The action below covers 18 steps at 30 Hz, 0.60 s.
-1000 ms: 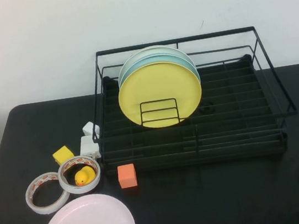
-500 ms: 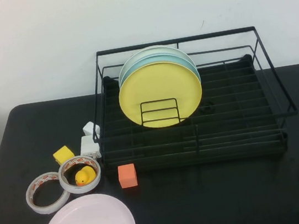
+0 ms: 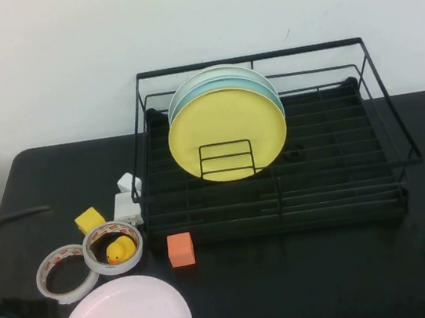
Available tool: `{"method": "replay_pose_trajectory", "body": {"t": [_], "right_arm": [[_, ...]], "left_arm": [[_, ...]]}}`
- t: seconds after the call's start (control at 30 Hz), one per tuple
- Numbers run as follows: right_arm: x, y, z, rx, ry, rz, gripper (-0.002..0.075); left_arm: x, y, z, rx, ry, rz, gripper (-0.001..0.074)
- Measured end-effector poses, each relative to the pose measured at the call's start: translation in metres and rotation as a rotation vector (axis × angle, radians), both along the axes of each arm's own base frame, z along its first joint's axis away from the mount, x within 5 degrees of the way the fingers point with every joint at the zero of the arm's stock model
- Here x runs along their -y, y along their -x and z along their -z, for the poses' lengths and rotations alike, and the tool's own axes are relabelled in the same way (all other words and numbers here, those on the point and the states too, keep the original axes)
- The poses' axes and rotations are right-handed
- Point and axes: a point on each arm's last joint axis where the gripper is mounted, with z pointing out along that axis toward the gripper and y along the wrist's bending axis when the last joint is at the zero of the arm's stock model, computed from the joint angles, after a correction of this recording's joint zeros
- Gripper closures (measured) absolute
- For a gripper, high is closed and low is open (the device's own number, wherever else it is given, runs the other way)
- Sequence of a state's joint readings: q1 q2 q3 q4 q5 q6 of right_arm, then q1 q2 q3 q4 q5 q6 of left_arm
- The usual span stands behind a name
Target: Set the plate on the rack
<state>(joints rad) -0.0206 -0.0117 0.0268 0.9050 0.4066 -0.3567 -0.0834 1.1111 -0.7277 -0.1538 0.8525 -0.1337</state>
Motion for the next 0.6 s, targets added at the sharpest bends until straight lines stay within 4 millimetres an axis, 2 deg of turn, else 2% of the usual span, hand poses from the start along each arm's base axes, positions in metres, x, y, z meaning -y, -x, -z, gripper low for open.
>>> {"method": "replay_pose_trajectory", "body": {"t": [0.13,0.2,0.33,0.6], "right_arm": [[0.000,0.000,0.000,-0.001,0.001,-0.001,0.0728],[0.000,0.000,0.000,-0.001,0.001,-0.001,0.0728],[0.000,0.000,0.000,0.000,0.002,-0.001,0.0728],[0.000,0.000,0.000,-0.002,0.004,-0.006,0.0728]], "left_arm": [[0.001,-0.019,0.025,-0.101,-0.002,-0.023,0.0346],[0.002,-0.029,0.037,-0.122,-0.002,-0.036,0.0296],[0.003,-0.043,0.057,-0.152,-0.001,-0.068,0.0289],[0.003,-0.068,0.100,-0.193,-0.015,-0.092,0.0386]]}}
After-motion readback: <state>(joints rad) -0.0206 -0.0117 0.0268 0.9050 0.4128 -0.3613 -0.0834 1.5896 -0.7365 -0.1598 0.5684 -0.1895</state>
